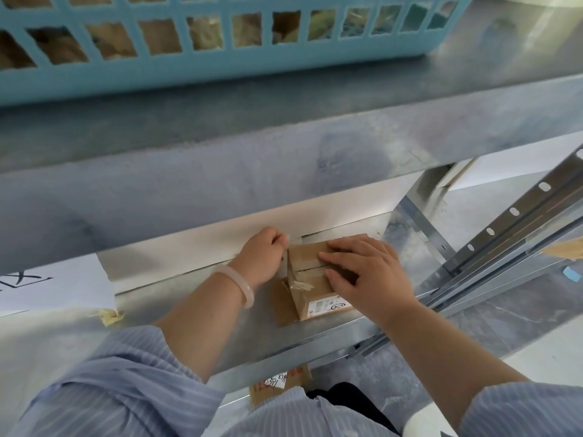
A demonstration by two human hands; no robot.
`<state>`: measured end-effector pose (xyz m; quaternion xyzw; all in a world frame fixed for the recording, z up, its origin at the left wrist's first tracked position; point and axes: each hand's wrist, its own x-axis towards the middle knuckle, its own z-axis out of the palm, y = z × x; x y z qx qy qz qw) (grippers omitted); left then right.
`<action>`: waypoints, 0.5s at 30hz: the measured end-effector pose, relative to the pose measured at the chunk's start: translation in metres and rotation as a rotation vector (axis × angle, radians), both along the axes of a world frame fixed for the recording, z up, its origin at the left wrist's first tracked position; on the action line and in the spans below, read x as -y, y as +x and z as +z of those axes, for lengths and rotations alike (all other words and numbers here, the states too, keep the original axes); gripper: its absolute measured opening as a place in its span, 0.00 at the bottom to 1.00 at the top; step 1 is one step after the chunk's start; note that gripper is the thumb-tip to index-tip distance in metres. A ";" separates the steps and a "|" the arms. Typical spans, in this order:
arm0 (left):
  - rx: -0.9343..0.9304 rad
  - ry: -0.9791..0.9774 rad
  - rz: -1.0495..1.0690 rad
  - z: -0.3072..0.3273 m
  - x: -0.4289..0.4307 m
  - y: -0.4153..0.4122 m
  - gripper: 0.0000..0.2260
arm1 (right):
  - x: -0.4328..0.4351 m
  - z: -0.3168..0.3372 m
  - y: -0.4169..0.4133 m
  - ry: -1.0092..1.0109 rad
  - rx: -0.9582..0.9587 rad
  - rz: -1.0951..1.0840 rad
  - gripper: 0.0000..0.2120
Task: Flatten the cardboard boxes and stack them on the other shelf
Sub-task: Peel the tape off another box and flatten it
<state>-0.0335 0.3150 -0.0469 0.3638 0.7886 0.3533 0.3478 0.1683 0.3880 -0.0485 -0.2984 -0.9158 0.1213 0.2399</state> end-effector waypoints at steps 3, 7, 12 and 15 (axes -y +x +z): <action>-0.132 0.148 0.003 -0.001 0.009 0.005 0.11 | 0.000 -0.001 0.001 -0.010 -0.006 -0.002 0.14; -0.141 0.286 0.044 -0.005 0.022 0.016 0.10 | 0.001 0.000 0.001 -0.013 -0.014 -0.002 0.15; -0.180 0.340 0.045 0.006 0.026 0.019 0.09 | 0.001 -0.001 -0.001 -0.003 -0.022 -0.006 0.15; -0.105 0.315 0.085 0.010 0.025 0.019 0.07 | 0.001 -0.002 -0.002 0.000 -0.032 -0.004 0.15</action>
